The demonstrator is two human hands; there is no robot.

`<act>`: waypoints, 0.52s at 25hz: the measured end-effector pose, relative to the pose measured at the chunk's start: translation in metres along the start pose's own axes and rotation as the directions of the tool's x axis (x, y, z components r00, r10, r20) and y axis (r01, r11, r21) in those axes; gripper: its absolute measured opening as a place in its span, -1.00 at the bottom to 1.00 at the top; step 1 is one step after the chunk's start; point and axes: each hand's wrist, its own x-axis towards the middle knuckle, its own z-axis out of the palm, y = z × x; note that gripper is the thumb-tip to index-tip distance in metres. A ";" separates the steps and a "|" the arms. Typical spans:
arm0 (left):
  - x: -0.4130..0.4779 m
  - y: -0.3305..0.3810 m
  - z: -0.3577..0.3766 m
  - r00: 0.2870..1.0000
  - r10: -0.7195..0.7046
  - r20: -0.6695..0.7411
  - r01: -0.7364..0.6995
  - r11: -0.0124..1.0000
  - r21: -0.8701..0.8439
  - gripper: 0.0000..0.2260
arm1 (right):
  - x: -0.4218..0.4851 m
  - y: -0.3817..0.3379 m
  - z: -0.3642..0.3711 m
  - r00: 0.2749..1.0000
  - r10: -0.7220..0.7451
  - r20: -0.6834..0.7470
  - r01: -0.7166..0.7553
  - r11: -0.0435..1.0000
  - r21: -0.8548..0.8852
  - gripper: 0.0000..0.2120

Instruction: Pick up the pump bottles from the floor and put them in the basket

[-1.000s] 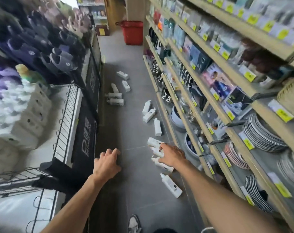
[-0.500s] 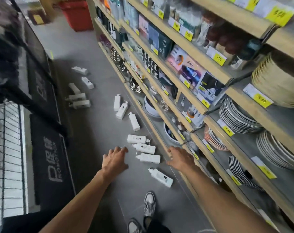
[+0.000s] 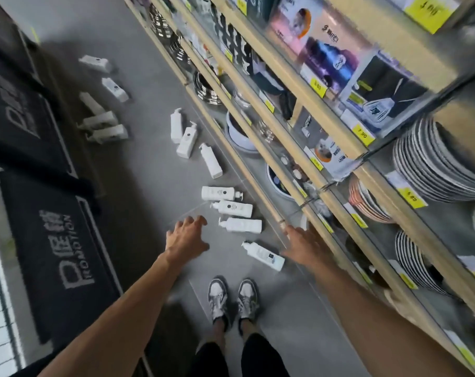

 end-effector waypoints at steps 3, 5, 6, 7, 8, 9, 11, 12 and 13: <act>0.049 -0.009 0.030 0.999 -0.001 0.041 0.001 1.000 0.001 -0.39 | 0.044 0.018 0.031 0.999 0.042 0.033 -0.042 0.999 -0.007 -0.49; 0.081 -0.017 0.055 0.997 -0.006 0.073 0.006 1.000 0.000 -0.39 | 0.075 0.033 0.056 0.994 0.077 0.071 -0.075 0.997 -0.029 -0.48; 0.095 -0.023 0.070 0.996 -0.007 0.089 0.007 1.000 0.002 -0.39 | 0.088 0.042 0.069 0.992 0.091 0.083 -0.087 0.995 -0.045 -0.47; 0.109 -0.028 0.083 0.995 -0.007 0.100 0.006 1.000 0.006 -0.39 | 0.100 0.050 0.079 0.992 0.100 0.083 -0.095 0.994 -0.054 -0.46; 0.121 -0.032 0.097 0.994 -0.005 0.111 0.004 1.000 0.013 -0.39 | 0.108 0.055 0.089 0.989 0.116 0.089 -0.111 0.992 -0.053 -0.46; 0.136 -0.036 0.116 0.992 -0.002 0.124 -0.001 1.000 0.019 -0.39 | 0.119 0.061 0.103 0.987 0.126 0.098 -0.121 0.991 -0.054 -0.46; 0.168 -0.041 0.160 0.991 0.002 0.137 -0.006 0.999 0.031 -0.39 | 0.146 0.074 0.138 0.988 0.114 0.108 -0.105 0.991 -0.079 -0.51; 0.184 -0.044 0.184 0.989 0.005 0.147 -0.011 0.999 0.041 -0.39 | 0.161 0.080 0.159 0.988 0.104 0.117 -0.093 0.991 -0.094 -0.54; 0.200 -0.045 0.209 0.987 0.011 0.160 -0.019 0.999 0.047 -0.40 | 0.178 0.087 0.182 0.988 0.095 0.124 -0.083 0.992 -0.100 -0.56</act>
